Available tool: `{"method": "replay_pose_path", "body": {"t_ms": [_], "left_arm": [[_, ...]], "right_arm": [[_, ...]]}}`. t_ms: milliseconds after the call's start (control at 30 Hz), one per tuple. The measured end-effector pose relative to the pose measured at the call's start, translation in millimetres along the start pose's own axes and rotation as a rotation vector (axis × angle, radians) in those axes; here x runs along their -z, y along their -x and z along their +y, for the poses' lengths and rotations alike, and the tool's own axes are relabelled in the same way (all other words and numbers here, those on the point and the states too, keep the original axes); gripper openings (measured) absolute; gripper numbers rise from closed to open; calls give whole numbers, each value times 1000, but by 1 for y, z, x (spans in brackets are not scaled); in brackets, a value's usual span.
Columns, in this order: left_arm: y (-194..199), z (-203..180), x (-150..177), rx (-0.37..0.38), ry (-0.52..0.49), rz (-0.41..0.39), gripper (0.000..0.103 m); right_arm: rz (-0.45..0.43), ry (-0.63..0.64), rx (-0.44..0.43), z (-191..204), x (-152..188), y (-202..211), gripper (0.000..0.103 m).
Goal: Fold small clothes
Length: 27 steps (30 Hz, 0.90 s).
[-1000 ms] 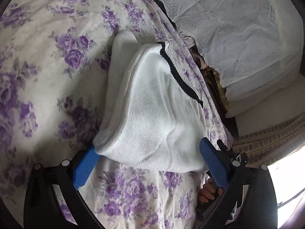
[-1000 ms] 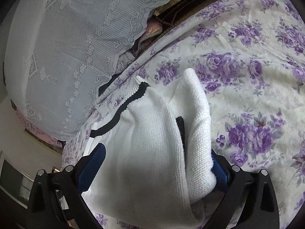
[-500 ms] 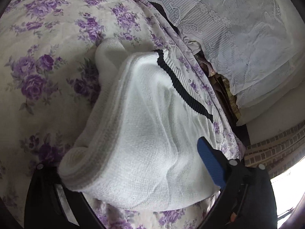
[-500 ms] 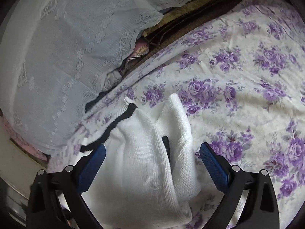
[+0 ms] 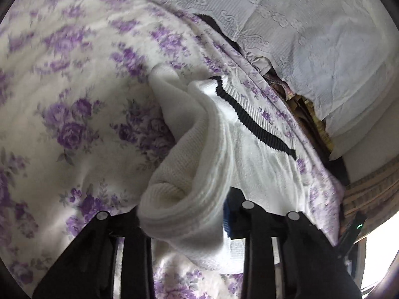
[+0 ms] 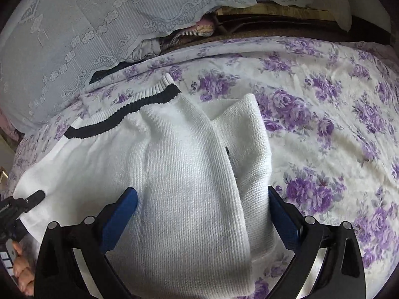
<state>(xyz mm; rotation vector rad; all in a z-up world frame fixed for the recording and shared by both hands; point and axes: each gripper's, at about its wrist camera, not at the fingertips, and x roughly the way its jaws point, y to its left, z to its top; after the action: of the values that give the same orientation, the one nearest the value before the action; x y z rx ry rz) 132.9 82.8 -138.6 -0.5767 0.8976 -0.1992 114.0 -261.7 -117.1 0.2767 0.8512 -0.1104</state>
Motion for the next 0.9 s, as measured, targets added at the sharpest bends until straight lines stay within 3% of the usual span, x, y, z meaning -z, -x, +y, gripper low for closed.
{"method": "replay_pose_path", "body": {"t_ms": [133,300,400,500,533,600,700,900], "left_arm": [[0,-13,0,-67,-66,-23,26],[-4,-6,-1,-60,-50,-15,27],[-8,-6,0,-74,-52,-10,29],[-9,-5,-1,-68,-50,-4,29],[-10,-5,-2,-66,-52,-4,29],[-10,-6,-1,-67,-57,-6,28],[-8,-10,0,-79,-83,-15,26],[1,-38,3,-162,-204,-56,22]], "right_arm": [[-101,68,-3,33,-5,19,100],[-63,304,272,73,-3,-14,100],[-87,329,278,70,-3,-7,100],[-240,398,413,76,-1,16,100],[-279,421,418,80,1,23,100],[-272,455,347,87,4,25,100],[-108,513,329,93,11,-10,99],[-106,352,205,69,-4,3,100]]}}
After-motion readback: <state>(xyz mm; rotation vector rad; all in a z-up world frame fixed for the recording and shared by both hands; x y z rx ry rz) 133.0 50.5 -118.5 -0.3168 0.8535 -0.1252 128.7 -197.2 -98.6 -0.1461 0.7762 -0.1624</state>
